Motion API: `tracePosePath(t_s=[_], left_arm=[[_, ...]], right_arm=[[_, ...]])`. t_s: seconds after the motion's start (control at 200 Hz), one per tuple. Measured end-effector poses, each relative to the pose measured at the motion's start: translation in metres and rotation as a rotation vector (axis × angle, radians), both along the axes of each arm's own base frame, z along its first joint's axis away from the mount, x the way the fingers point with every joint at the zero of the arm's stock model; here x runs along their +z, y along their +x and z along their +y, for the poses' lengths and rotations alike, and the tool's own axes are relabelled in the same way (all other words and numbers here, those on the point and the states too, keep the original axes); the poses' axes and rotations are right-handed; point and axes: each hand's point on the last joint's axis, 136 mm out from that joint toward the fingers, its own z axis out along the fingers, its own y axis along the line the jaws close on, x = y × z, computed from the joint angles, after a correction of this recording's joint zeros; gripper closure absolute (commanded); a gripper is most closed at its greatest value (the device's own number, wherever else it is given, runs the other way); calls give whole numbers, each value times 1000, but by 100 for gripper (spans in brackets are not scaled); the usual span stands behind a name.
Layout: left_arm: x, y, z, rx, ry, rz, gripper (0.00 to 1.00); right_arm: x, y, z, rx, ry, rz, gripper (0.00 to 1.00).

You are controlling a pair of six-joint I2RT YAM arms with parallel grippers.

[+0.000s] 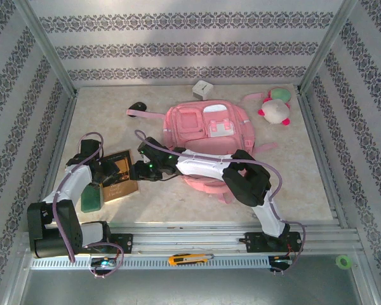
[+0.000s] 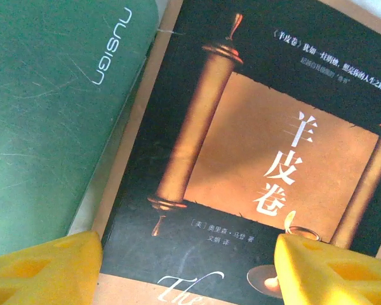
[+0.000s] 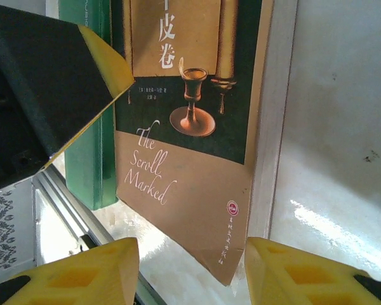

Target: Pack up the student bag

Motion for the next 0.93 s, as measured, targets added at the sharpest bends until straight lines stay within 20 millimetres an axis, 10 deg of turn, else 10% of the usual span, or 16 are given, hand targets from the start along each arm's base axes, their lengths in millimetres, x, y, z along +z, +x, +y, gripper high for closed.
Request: tracePosePath(t_s=[0.43,0.69,0.934], left_arm=[[-9,6,-11,-17,-72,-11,11],[-8,9,-20,-26,-125,-69,9],[-1,-1,-12,13,-83,-59,6]], right_arm=[[-22,14,-2,-26,-43,25,52],[-45,28,-43,-84,-119,49,51],[-31,32,-45,-99,-102,24,50]])
